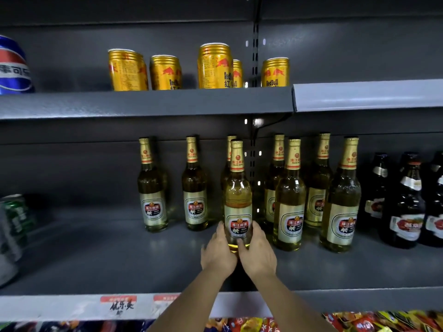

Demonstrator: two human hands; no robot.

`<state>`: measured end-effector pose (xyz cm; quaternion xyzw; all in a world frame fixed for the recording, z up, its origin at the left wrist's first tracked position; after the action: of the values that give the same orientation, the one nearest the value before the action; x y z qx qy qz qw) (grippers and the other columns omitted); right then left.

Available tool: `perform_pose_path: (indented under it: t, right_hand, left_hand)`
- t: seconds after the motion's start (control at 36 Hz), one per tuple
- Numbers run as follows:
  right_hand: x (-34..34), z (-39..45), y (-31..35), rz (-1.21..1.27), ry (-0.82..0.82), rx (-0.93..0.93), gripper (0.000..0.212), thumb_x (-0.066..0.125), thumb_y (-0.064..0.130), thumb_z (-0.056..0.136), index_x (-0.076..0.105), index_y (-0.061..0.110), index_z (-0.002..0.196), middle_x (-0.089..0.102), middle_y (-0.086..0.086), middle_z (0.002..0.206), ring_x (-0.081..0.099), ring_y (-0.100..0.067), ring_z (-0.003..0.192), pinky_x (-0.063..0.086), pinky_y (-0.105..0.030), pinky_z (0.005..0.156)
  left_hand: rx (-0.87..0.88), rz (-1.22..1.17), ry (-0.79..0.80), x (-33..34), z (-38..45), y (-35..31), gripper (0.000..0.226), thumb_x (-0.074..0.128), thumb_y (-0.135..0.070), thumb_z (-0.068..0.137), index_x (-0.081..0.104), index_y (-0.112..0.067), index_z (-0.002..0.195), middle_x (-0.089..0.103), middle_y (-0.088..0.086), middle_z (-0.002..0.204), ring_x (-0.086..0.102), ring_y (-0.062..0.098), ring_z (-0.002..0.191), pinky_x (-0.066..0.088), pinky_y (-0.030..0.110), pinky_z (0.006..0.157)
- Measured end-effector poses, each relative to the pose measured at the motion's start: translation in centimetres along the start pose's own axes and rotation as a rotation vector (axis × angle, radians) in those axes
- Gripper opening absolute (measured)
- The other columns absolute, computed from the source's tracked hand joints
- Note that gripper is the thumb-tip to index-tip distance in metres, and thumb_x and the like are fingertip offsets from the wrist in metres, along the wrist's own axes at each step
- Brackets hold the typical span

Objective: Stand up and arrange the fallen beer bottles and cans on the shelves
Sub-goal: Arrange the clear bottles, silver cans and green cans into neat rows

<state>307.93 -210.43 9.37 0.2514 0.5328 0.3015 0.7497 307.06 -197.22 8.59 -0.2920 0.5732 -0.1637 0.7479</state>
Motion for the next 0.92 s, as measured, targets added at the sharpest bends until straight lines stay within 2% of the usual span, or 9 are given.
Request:
perform_pose_path:
  t: [0.06, 0.17, 0.28, 0.44, 0.5, 0.58, 0.69, 0.92]
  right_hand:
    - [-0.2, -0.5, 0.1, -0.032, 0.003, -0.018, 0.059, 0.060, 0.032, 0.092, 0.033, 0.024, 0.144, 0.052, 0.003, 0.136, 0.054, -0.018, 0.121, 0.048, -0.034, 0.094]
    - [-0.5, -1.7, 0.2, -0.073, 0.008, -0.027, 0.055, 0.061, 0.033, 0.092, 0.038, 0.021, 0.140, 0.052, 0.000, 0.136, 0.055, -0.019, 0.121, 0.050, -0.033, 0.094]
    - [-1.1, -3.3, 1.1, -0.165, -0.031, -0.079, 0.043, 0.060, 0.030, 0.092, 0.048, 0.018, 0.131, 0.056, -0.003, 0.125, 0.056, -0.022, 0.113, 0.050, -0.034, 0.089]
    - [-0.1, -6.2, 3.7, -0.221, -0.074, -0.109, 0.031, 0.062, 0.024, 0.089, 0.056, 0.008, 0.116, 0.062, -0.015, 0.113, 0.057, -0.035, 0.103, 0.050, -0.043, 0.081]
    - [1.0, -7.5, 5.5, -0.188, -0.070, -0.132, 0.033, 0.062, 0.022, 0.089, 0.058, 0.008, 0.118, 0.062, -0.016, 0.115, 0.057, -0.036, 0.107, 0.048, -0.043, 0.085]
    - [3.5, -10.1, 9.3, -0.213, -0.022, -0.177, 0.040, 0.059, 0.027, 0.091, 0.055, 0.013, 0.128, 0.059, -0.010, 0.125, 0.053, -0.030, 0.117, 0.044, -0.038, 0.091]
    - [7.6, -15.3, 15.1, -0.222, 0.050, -0.277, 0.040, 0.055, 0.030, 0.094, 0.052, 0.017, 0.132, 0.057, -0.006, 0.130, 0.053, -0.028, 0.118, 0.044, -0.037, 0.092]
    - [18.7, -30.0, 26.3, -0.199, 0.313, -0.481, 0.035, 0.052, 0.034, 0.093, 0.052, 0.024, 0.126, 0.054, 0.001, 0.129, 0.051, -0.022, 0.121, 0.042, -0.034, 0.095]
  left_hand:
    - [-0.010, 0.092, 0.012, -0.7, -0.7, 0.5, 0.082, 0.060, -0.036, 0.089, 0.011, -0.026, 0.154, 0.040, -0.002, 0.150, 0.037, 0.021, 0.139, 0.020, 0.048, 0.119]
    - [-0.062, 0.178, 0.012, -2.8, -2.7, 2.6, 0.079, 0.056, -0.048, 0.092, 0.013, -0.023, 0.154, 0.027, -0.002, 0.158, 0.024, 0.018, 0.146, 0.011, 0.047, 0.120]
    - [-0.106, 0.204, -0.057, -6.0, -5.4, 5.7, 0.069, 0.050, -0.051, 0.094, 0.023, -0.024, 0.152, 0.033, -0.001, 0.155, 0.026, 0.018, 0.145, 0.012, 0.047, 0.120]
    - [-0.171, 0.303, -0.113, -11.4, -10.0, 10.9, 0.065, 0.042, -0.053, 0.097, 0.024, -0.023, 0.152, 0.021, -0.001, 0.160, 0.015, 0.021, 0.148, 0.014, 0.045, 0.120]
    - [-0.202, 0.321, -0.122, -13.4, -11.9, 13.1, 0.066, 0.040, -0.053, 0.098, 0.022, -0.022, 0.153, 0.017, -0.002, 0.161, 0.012, 0.020, 0.149, 0.013, 0.045, 0.120]
    - [-0.261, 0.357, -0.137, -16.8, -15.1, 16.9, 0.066, 0.037, -0.053, 0.099, 0.020, -0.021, 0.154, 0.015, -0.001, 0.162, 0.011, 0.020, 0.149, 0.013, 0.046, 0.120]
    - [-0.365, 0.350, -0.188, -21.8, -20.4, 23.2, 0.066, 0.038, -0.056, 0.097, 0.023, -0.024, 0.153, 0.017, -0.001, 0.162, 0.012, 0.021, 0.149, 0.012, 0.047, 0.120]
    - [-0.588, 0.370, -0.273, -31.6, -33.7, 36.2, 0.061, 0.042, -0.055, 0.096, 0.030, -0.026, 0.148, 0.019, 0.003, 0.160, 0.020, 0.023, 0.147, 0.022, 0.041, 0.116]
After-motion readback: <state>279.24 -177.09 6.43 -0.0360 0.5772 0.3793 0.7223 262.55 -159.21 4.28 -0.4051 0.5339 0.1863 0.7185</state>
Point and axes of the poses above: each hand's wrist, its own z-axis towards the middle knuckle, its own x-axis out of the palm, y = z × x, the point moved 10 cm from there along z, towards the middle knuckle
